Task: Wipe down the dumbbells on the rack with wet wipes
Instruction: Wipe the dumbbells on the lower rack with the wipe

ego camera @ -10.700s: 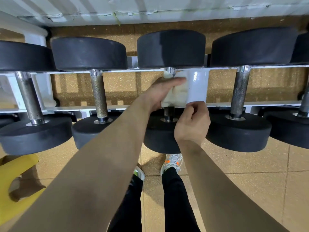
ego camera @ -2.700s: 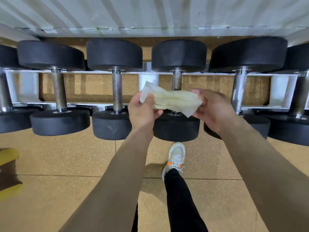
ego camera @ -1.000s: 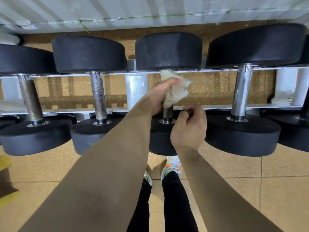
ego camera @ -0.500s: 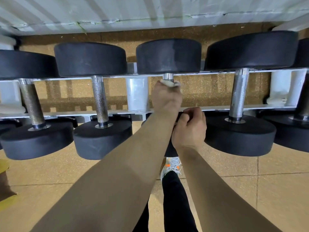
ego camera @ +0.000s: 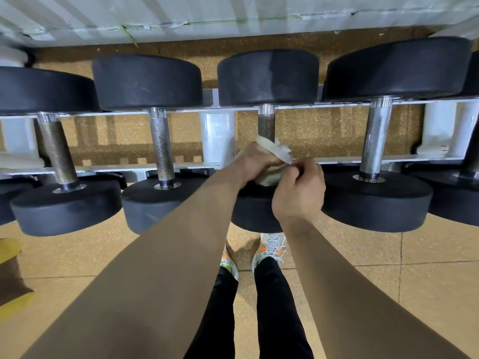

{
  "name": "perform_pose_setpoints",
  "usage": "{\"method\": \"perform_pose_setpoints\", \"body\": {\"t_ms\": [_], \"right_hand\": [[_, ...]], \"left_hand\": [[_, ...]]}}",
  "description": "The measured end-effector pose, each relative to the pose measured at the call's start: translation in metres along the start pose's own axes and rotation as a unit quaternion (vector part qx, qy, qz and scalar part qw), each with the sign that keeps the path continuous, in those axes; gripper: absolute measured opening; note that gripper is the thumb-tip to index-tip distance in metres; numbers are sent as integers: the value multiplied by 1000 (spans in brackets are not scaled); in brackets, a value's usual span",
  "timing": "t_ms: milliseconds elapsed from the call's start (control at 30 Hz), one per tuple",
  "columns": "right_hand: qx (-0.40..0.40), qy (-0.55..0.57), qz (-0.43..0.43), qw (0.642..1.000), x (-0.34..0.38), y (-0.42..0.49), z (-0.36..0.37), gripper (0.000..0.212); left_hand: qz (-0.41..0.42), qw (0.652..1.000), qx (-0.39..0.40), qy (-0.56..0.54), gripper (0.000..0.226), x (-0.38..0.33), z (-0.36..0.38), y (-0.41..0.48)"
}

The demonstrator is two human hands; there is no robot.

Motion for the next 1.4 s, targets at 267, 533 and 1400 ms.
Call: {"method": "perform_pose_setpoints", "body": {"t_ms": [267,533,1400], "right_hand": [[-15,8,1,1000,0,1,-2,34],[-11,22,-7,1000,-3,1,1,33],[-5,21,-1,1000,-5,2,2,31]], "left_hand": [[-16,977,-209,-36,22,-26,-2,-22],[32,981,23,-189,26,-54,-5,-1],[25,985,-13,-172,26,-48,-7,-1]]}}
Point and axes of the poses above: each hand's wrist, its own y-axis towards the middle knuckle, its own z-axis out of the palm, x = y × z, the point moved 9 cm from there along y, towards the middle knuckle, and after that the axes turned 11 degrees about -z, right-handed, at the moved point
